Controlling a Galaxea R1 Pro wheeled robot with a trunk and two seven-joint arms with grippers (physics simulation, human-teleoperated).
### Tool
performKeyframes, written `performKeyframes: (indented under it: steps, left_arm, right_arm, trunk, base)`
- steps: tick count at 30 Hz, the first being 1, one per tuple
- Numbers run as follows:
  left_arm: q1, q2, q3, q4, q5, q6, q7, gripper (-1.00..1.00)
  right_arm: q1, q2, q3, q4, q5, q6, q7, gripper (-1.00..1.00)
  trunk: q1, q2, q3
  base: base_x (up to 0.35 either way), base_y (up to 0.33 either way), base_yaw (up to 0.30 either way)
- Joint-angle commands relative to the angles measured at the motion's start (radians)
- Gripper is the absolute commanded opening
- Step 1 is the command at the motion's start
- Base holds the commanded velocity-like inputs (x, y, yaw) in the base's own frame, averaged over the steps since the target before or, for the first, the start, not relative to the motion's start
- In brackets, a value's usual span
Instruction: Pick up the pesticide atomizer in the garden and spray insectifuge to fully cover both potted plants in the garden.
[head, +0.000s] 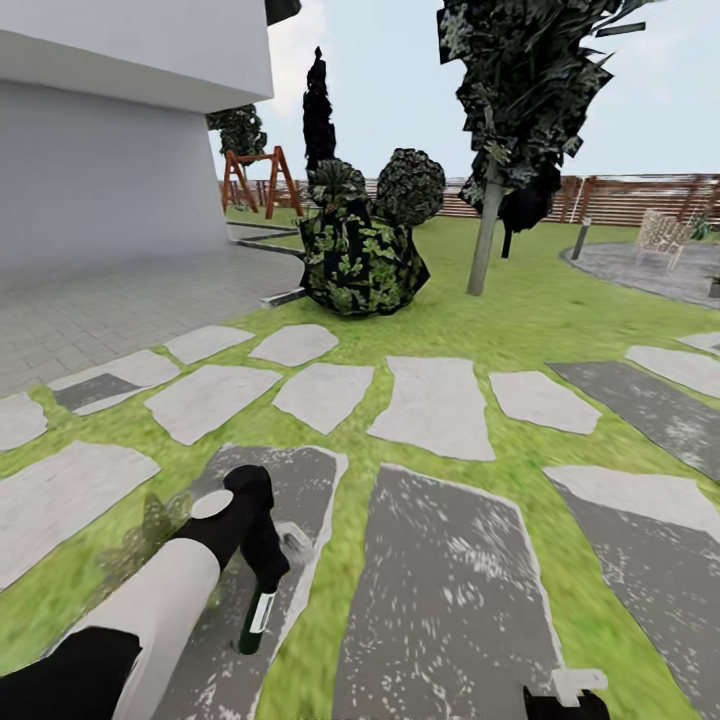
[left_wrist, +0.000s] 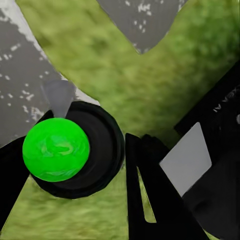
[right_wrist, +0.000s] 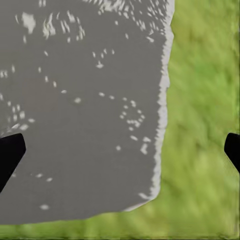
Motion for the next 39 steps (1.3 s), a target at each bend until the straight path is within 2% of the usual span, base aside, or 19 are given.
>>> performKeyframes:
  steps: [1, 4, 5, 7, 10, 11, 13, 14, 15, 17, 19, 22, 24, 26, 31, 34, 36, 37, 39]
  left_arm:
    - [0.002, -0.007, 0.000, -0.001, -0.007, 0.010, -0.010, -1.00]
    - [0.005, -0.009, 0.001, -0.001, 0.034, 0.006, -0.003, -1.00]
    - [0.006, -0.007, 0.001, -0.001, 0.064, -0.001, 0.010, -1.00]
    - [0.019, -0.002, 0.003, 0.000, 0.144, -0.076, 0.054, -1.00]
    - [0.064, 0.005, 0.024, 0.005, 0.305, -0.248, 0.168, -1.00]
    - [0.077, 0.010, 0.028, 0.008, 0.337, -0.283, 0.190, -1.00]
    - [0.117, 0.029, 0.033, 0.013, 0.396, -0.418, 0.228, -1.00]
    - [0.140, 0.039, 0.034, 0.016, 0.410, -0.511, 0.236, -1.00]
    - [0.157, 0.045, 0.034, 0.016, 0.415, -0.567, 0.239, -1.00]
    - [0.179, 0.054, 0.034, 0.018, 0.420, -0.641, 0.241, -1.00]
    - [0.187, 0.056, 0.031, 0.035, 0.419, -0.685, 0.241, -1.00]
    - [0.190, 0.054, 0.024, 0.090, 0.407, -0.727, 0.241, -1.00]
    - [0.190, 0.054, 0.023, 0.102, 0.404, -0.733, 0.242, -1.00]
    - [0.200, 0.053, 0.021, 0.111, 0.392, -0.768, 0.242, -1.00]
    - [0.207, 0.052, 0.021, 0.146, 0.366, -0.800, 0.246, -1.00]
    - [0.211, 0.048, 0.020, 0.191, 0.350, -0.812, 0.322, -1.00]
    - [0.212, 0.046, 0.020, 0.213, 0.346, -0.817, 0.354, -1.00]
    - [0.212, 0.044, 0.019, 0.218, 0.345, -0.819, 0.361, -1.00]
    - [0.215, 0.040, 0.019, 0.224, 0.332, -0.820, 0.366, -1.00]
  right_arm:
    - [-0.001, 0.000, -0.008, 0.002, 0.010, -0.005, -0.003, 1.00]
    - [-0.001, -0.001, -0.008, 0.001, 0.009, -0.006, -0.003, 1.00]
    - [-0.001, -0.001, -0.008, 0.001, 0.009, -0.006, -0.003, 1.00]
    - [-0.001, 0.000, -0.006, 0.001, 0.010, -0.005, -0.001, 1.00]
    - [-0.001, -0.001, -0.006, -0.018, 0.010, -0.003, 0.007, 1.00]
    - [-0.001, 0.000, -0.004, -0.037, 0.010, -0.003, 0.009, 1.00]
    - [-0.001, 0.000, 0.055, -0.118, 0.009, -0.003, 0.031, 1.00]
    - [-0.001, 0.000, 0.135, -0.164, 0.009, -0.003, 0.099, 1.00]
    - [-0.001, 0.000, 0.192, -0.192, 0.008, -0.001, 0.166, 1.00]
    - [-0.006, 0.001, 0.250, -0.227, 0.007, 0.002, 0.279, 1.00]
    - [-0.022, 0.002, 0.278, -0.237, 0.007, 0.003, 0.358, 1.00]
    - [-0.046, 0.010, 0.388, -0.242, 0.007, 0.004, 0.506, 1.00]
    - [-0.049, 0.018, 0.426, -0.243, 0.006, 0.004, 0.564, 1.00]
    - [-0.051, 0.043, 0.444, -0.243, 0.006, 0.003, 0.612, 1.00]
    - [-0.055, 0.053, 0.449, -0.242, 0.006, 0.000, 0.667, 1.00]
    - [-0.055, 0.063, 0.459, -0.246, 0.007, -0.001, 0.750, 1.00]
    - [-0.055, 0.067, 0.509, -0.249, 0.007, -0.002, 0.770, 1.00]
    - [-0.055, 0.068, 0.546, -0.249, 0.006, -0.002, 0.773, -1.00]
    - [-0.055, 0.078, 0.626, -0.249, 0.005, -0.002, 0.776, -1.00]
  trunk:
    - [0.000, 0.000, -0.001]
    - [0.000, 0.000, -0.001]
    - [0.000, 0.000, -0.001]
    - [0.000, 0.000, -0.001]
    - [0.000, 0.000, -0.001]
    - [0.000, 0.000, -0.001]
    - [0.000, 0.000, -0.001]
    - [0.000, 0.000, -0.001]
    - [0.000, 0.000, -0.001]
    - [0.000, 0.000, -0.001]
    - [0.000, 0.000, -0.001]
    - [0.000, 0.000, -0.001]
    - [0.000, 0.000, -0.001]
    - [0.000, 0.000, -0.001]
    - [0.000, 0.000, -0.001]
    - [0.000, 0.000, -0.001]
    - [0.000, 0.000, -0.001]
    - [0.000, 0.000, -0.001]
    - [0.000, 0.000, -0.001]
  base:
    - [-0.045, -0.106, -0.291]
    - [-0.014, -0.033, -0.291]
    - [-0.004, -0.009, -0.292]
    - [-0.002, -0.004, -0.282]
    - [0.000, -0.001, -0.090]
    - [0.000, 0.000, -0.025]
    - [0.000, 0.000, -0.010]
    - [0.000, 0.000, -0.003]
    - [0.000, 0.000, -0.001]
    - [0.000, 0.000, 0.000]
    - [0.000, 0.000, 0.000]
    - [0.000, 0.000, 0.000]
    - [0.000, 0.000, 0.000]
    - [0.000, 0.000, 0.000]
    - [0.000, 0.000, 0.000]
    - [0.000, 0.000, 0.000]
    - [0.000, 0.000, 0.000]
    - [0.000, 0.000, 0.000]
    - [0.000, 0.000, 0.000]
